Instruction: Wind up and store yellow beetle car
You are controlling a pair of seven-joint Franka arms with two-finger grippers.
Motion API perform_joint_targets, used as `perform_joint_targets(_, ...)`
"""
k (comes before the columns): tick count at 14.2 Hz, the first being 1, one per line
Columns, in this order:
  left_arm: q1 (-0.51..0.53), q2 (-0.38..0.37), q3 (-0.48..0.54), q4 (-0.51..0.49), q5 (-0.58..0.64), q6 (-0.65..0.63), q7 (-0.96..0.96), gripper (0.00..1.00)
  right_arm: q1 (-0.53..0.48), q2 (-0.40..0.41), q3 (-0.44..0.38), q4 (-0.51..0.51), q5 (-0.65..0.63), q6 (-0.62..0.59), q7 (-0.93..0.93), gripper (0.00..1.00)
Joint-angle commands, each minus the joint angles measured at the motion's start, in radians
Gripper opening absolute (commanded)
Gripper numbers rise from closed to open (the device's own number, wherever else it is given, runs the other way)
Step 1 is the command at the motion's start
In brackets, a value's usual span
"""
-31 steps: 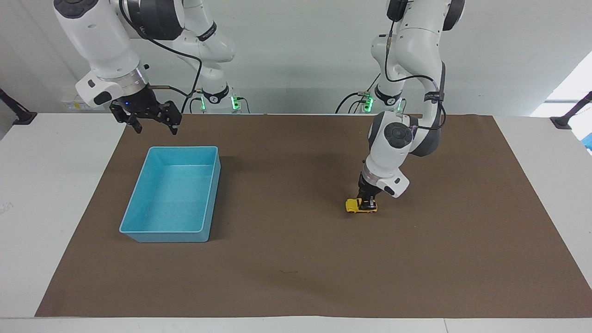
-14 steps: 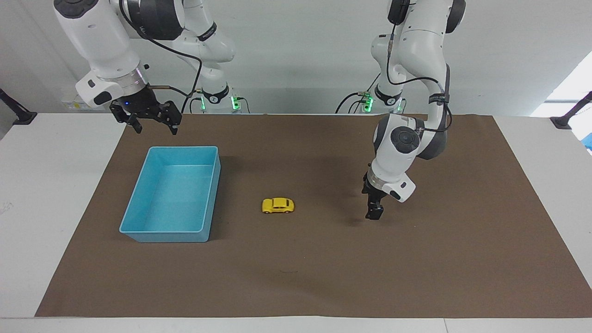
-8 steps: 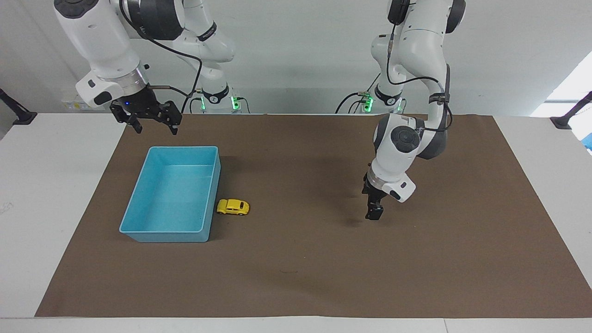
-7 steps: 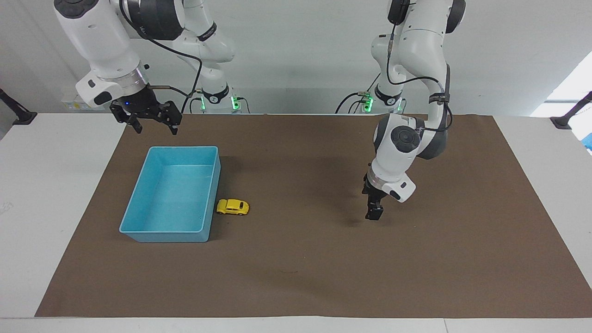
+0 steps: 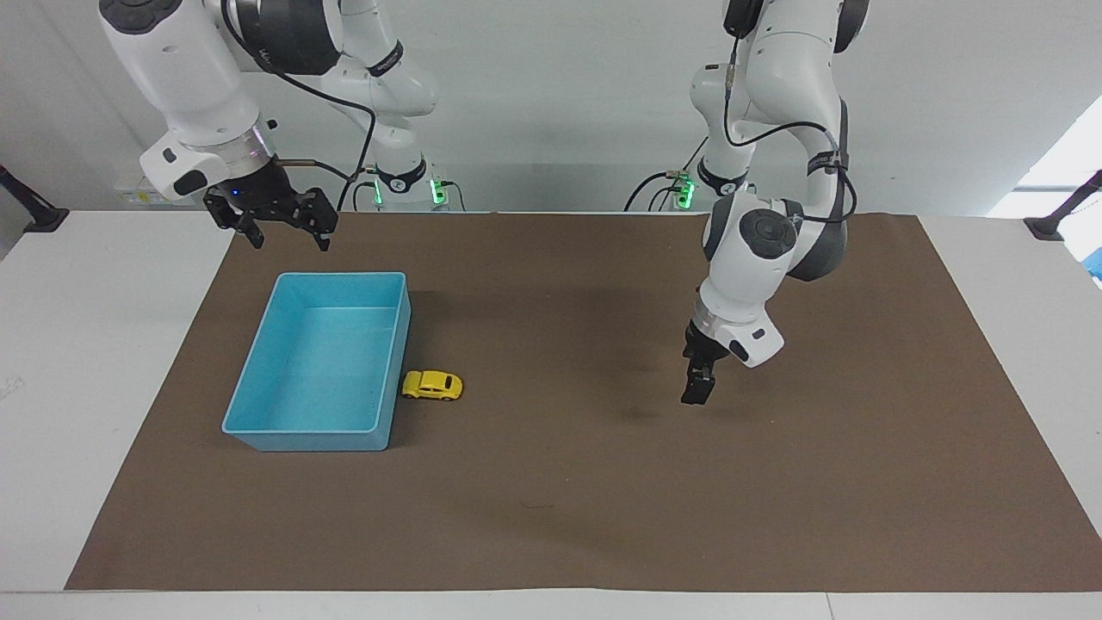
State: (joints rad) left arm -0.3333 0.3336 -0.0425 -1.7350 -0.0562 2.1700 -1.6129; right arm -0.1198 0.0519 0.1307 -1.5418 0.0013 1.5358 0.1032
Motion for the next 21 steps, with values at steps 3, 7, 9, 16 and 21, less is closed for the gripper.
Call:
perform_joint_targets(3,0.034,-0.033,-0.005,0.054,0.012,-0.096,0.215,1.00,0.018,-0.018,0.016,-0.031,0.048,0.065,0.254,1.00)
perform_joint_targets(7,0.051,-0.070,-0.003,0.052,0.012,-0.122,0.407,1.00,0.057,-0.018,0.023,-0.029,0.049,0.072,0.494,1.00)
perform_joint_targets(9,0.063,-0.105,-0.004,0.051,0.012,-0.145,0.538,1.00,0.060,-0.015,0.023,-0.034,0.049,0.070,0.555,1.00)
perform_joint_targets(16,0.119,-0.171,0.000,0.049,0.013,-0.220,0.968,1.00,0.092,-0.007,0.038,-0.055,0.049,0.147,0.964,1.00)
perform_joint_targets(21,0.172,-0.220,0.003,0.049,0.013,-0.294,1.298,1.00,0.152,0.045,0.038,-0.060,0.034,0.194,1.290,1.00)
